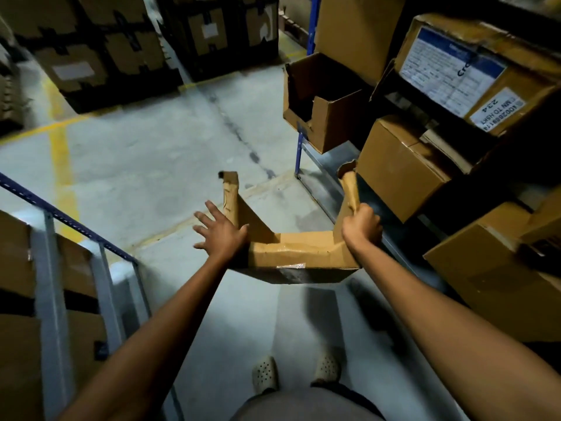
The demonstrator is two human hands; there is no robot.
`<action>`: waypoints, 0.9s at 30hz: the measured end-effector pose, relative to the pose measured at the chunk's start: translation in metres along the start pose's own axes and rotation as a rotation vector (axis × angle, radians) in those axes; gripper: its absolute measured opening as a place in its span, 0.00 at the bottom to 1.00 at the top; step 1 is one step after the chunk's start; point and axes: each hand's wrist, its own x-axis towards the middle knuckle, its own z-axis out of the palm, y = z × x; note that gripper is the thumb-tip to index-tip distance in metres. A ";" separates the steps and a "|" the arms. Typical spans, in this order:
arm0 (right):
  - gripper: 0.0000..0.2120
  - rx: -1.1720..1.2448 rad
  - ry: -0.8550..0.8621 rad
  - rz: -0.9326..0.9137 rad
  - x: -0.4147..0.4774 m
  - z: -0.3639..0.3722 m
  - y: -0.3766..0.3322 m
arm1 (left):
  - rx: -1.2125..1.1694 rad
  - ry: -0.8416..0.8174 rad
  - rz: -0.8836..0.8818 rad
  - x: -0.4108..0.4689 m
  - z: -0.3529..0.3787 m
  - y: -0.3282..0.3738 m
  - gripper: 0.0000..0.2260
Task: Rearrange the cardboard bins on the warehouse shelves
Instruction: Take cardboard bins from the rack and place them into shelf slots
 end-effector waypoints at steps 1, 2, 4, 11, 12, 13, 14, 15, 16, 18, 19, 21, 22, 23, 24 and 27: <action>0.07 0.030 0.013 0.009 -0.003 -0.001 -0.006 | -0.072 -0.022 -0.048 0.005 -0.006 -0.003 0.49; 0.08 0.058 0.027 0.013 -0.007 -0.002 -0.012 | -0.138 -0.051 -0.073 0.009 -0.013 -0.004 0.48; 0.08 0.110 0.055 0.010 -0.015 -0.005 -0.025 | -0.238 -0.062 -0.077 0.017 -0.028 -0.001 0.39; 0.06 0.213 0.146 -0.088 -0.041 -0.024 -0.053 | -0.414 -0.085 0.063 0.040 -0.094 0.018 0.25; 0.06 0.200 0.164 -0.105 -0.046 -0.031 -0.058 | -0.417 -0.055 0.086 0.040 -0.100 0.020 0.22; 0.06 0.189 0.185 -0.120 -0.051 -0.039 -0.062 | -0.393 -0.011 0.104 0.038 -0.107 0.022 0.19; 0.07 0.183 0.206 -0.140 -0.056 -0.046 -0.067 | -0.358 0.041 0.120 0.036 -0.112 0.025 0.17; 0.07 0.183 0.222 -0.156 -0.058 -0.052 -0.072 | -0.329 0.088 0.129 0.032 -0.118 0.027 0.16; 0.08 0.186 0.241 -0.172 -0.059 -0.058 -0.076 | -0.322 0.126 0.149 0.029 -0.124 0.031 0.14; 0.10 0.198 0.274 -0.204 -0.061 -0.072 -0.085 | -0.325 0.181 0.186 0.021 -0.138 0.040 0.13; 0.10 0.205 0.290 -0.221 -0.061 -0.079 -0.089 | -0.329 0.210 0.201 0.015 -0.147 0.046 0.12; 0.10 0.233 0.324 -0.263 -0.061 -0.096 -0.100 | -0.330 0.272 0.241 0.006 -0.169 0.058 0.12; 0.10 0.264 0.331 -0.286 -0.063 -0.105 -0.106 | -0.328 0.304 0.264 0.001 -0.180 0.063 0.11; 0.10 0.304 0.336 -0.313 -0.066 -0.114 -0.113 | -0.327 0.341 0.287 -0.005 -0.194 0.069 0.11; 0.10 0.341 0.338 -0.346 -0.069 -0.122 -0.119 | -0.328 0.383 0.309 -0.011 -0.208 0.073 0.10; 0.08 0.417 0.352 -0.445 -0.078 -0.146 -0.133 | -0.364 0.501 0.346 -0.031 -0.247 0.081 0.12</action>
